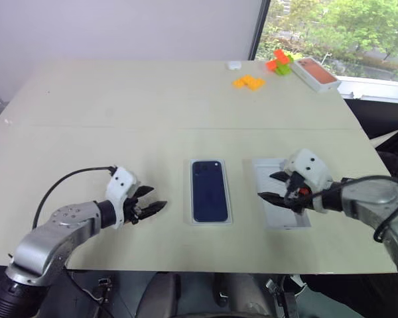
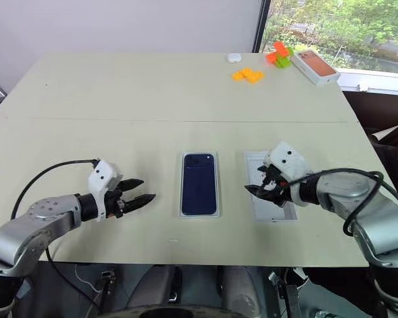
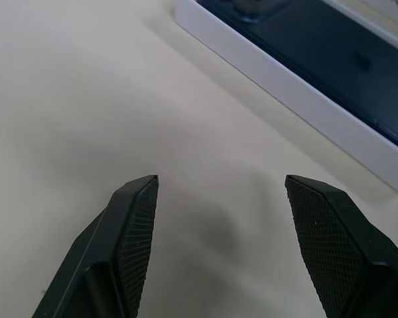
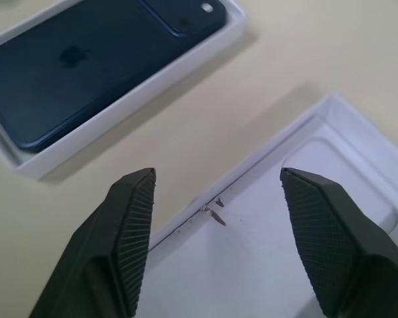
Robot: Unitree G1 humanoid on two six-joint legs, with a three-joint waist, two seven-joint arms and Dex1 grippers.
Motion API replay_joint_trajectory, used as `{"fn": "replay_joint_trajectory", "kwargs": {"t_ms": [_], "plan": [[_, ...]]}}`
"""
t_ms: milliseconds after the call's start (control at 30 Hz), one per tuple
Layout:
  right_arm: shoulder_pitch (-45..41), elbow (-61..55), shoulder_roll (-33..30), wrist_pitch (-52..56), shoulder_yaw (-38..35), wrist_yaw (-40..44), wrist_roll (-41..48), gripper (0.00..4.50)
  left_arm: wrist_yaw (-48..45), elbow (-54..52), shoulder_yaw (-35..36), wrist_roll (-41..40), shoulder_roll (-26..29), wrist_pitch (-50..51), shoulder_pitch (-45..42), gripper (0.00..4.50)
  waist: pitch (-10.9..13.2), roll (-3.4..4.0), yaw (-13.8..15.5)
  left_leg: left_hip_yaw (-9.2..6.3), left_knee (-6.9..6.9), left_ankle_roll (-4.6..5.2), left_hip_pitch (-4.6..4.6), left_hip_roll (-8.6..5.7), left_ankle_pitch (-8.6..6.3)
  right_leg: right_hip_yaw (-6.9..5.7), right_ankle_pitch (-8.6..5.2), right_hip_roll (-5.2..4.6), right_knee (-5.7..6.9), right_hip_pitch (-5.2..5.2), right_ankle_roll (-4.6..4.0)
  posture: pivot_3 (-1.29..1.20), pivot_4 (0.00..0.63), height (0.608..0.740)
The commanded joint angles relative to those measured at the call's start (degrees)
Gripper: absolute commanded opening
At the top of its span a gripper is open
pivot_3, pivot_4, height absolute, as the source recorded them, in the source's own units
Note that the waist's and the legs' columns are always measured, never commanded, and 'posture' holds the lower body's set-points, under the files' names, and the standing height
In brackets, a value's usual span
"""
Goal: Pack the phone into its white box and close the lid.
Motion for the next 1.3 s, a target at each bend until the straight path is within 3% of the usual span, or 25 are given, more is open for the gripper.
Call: {"fn": "replay_joint_trajectory", "kwargs": {"t_ms": [33, 267, 433, 1300], "plan": [[-5.21, -1.63, 3.69, 11.42, -2.49, -4.19, 3.36, 3.24, -1.45, -0.68, 0.07, 1.50, -1.22, -2.28, -0.90, 3.25, 0.00, 0.00, -0.06, 0.00, 0.00, 0.00, 0.01, 0.01, 0.00, 0.00, 0.00, 0.00, 0.01, 0.01, 0.00, 0.00, 0.150, 0.740], [-8.84, -2.41, 6.00, 17.63, -0.51, -8.41, 3.96, 3.24, -3.21, 2.24, -2.35, 6.24, -2.30, -3.39, -2.93, 3.25, -0.01, 0.01, -0.01, -0.02, -0.01, 0.04, -0.05, -0.03, -0.02, -0.03, 0.01, 0.04, 0.00, -0.02, 0.02, 0.00, 0.150, 0.740], [-10.12, -2.36, 5.29, 15.61, 0.46, -9.08, 4.12, 3.24, -2.52, 7.06, -9.14, 14.85, -3.51, -5.07, -8.21, 3.25, -0.03, 0.05, 0.10, 0.00, 0.00, 0.11, -0.02, -0.10, -0.01, -0.02, 0.06, 0.04, 0.00, 0.01, 0.11, 0.00, 0.150, 0.740], [-6.92, -2.22, -0.52, 9.30, 2.70, -9.06, 3.69, 3.24, -7.09, 8.78, -15.11, 18.98, -13.37, -4.02, -14.86, 3.25, -0.05, 0.06, 0.04, -0.01, 0.04, 0.17, -0.02, -0.13, 0.01, 0.00, 0.13, 0.00, -0.01, 0.05, 0.22, 0.00, 0.150, 0.740]]}}
